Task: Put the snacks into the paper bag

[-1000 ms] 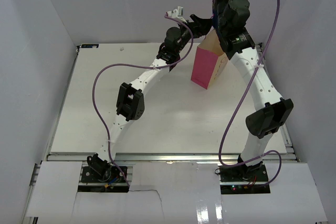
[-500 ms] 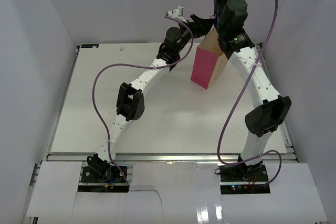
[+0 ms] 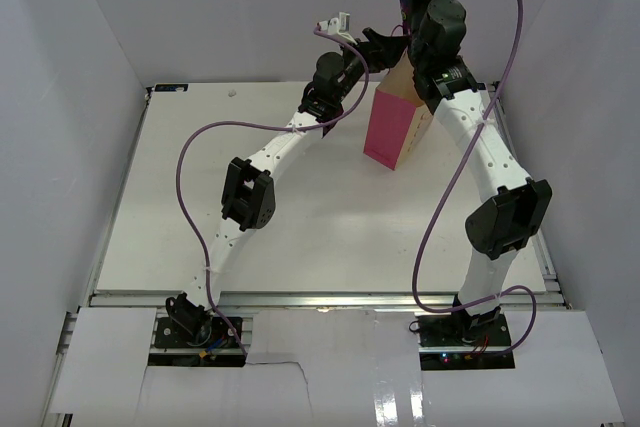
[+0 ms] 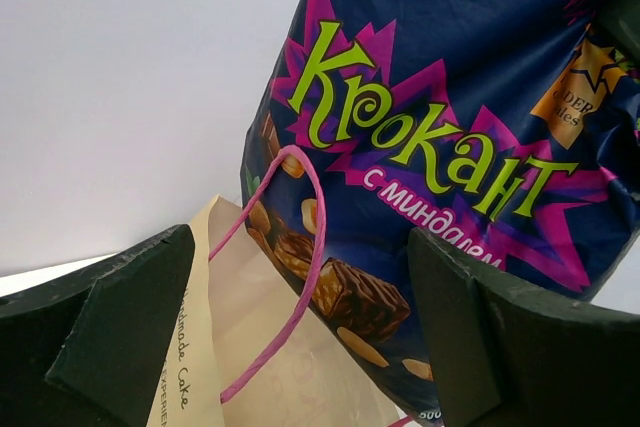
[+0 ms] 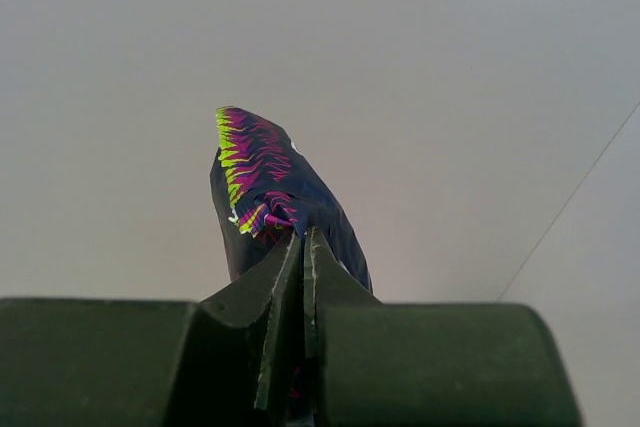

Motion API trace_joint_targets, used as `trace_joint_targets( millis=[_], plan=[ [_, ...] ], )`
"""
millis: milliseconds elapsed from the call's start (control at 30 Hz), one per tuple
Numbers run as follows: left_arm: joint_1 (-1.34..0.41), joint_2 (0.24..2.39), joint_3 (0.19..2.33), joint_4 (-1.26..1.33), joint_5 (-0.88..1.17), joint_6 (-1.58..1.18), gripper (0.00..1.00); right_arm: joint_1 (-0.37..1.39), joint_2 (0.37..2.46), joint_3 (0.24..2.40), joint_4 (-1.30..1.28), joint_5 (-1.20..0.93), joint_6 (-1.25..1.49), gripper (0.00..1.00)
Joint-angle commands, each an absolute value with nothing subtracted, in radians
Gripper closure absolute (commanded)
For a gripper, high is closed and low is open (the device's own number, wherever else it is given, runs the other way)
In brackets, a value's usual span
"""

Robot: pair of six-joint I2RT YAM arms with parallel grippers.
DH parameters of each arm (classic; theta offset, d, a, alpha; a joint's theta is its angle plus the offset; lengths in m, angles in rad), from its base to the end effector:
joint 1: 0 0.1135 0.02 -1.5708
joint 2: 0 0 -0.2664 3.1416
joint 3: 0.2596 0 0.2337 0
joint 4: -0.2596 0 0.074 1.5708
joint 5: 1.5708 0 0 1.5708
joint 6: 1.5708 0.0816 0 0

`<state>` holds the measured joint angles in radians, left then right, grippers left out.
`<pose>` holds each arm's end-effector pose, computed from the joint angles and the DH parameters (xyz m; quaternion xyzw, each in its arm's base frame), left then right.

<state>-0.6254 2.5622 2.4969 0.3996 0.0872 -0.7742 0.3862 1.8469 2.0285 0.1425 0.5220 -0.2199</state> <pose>0.4976 -0.3681 0.3554 -0.0076 0.5801 -0.5437 0.6065 0.4240 0.1285 0.5157 0.0317 0.6008 -0.0850 0.7942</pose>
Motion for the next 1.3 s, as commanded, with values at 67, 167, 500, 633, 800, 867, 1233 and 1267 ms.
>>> trace_joint_targets(
  millis=[67,167,500,633,800,867,1233,1267],
  plan=[
    [-0.637,2.471,2.485,0.425,0.112,-0.759,0.02,0.39,1.798,2.039,0.341,0.522,-0.212,0.92],
    [-0.634,2.465,2.474,0.428,0.114,-0.761,0.02,0.39,1.795,2.031,0.341,0.532,-0.21,0.92],
    [-0.627,2.461,2.467,0.434,0.117,-0.765,0.02,0.39,1.786,2.019,0.341,0.546,-0.203,0.89],
    [-0.626,2.461,2.465,0.434,0.118,-0.769,0.02,0.39,1.782,2.011,0.336,0.551,-0.196,0.82],
    [-0.624,2.459,2.459,0.436,0.12,-0.77,0.02,0.39,1.779,2.003,0.334,0.555,-0.192,0.78],
    [-0.624,2.457,2.457,0.437,0.121,-0.77,0.02,0.39,1.775,2.002,0.331,0.555,-0.19,0.75],
    [-0.597,2.245,2.283,0.428,0.296,-0.585,0.02,0.365,1.656,2.135,-0.124,-0.334,-0.465,0.02],
    [-0.588,2.129,2.214,0.423,0.305,-0.509,0.02,0.365,1.637,2.094,-0.144,-0.409,-0.472,0.04]
  ],
)
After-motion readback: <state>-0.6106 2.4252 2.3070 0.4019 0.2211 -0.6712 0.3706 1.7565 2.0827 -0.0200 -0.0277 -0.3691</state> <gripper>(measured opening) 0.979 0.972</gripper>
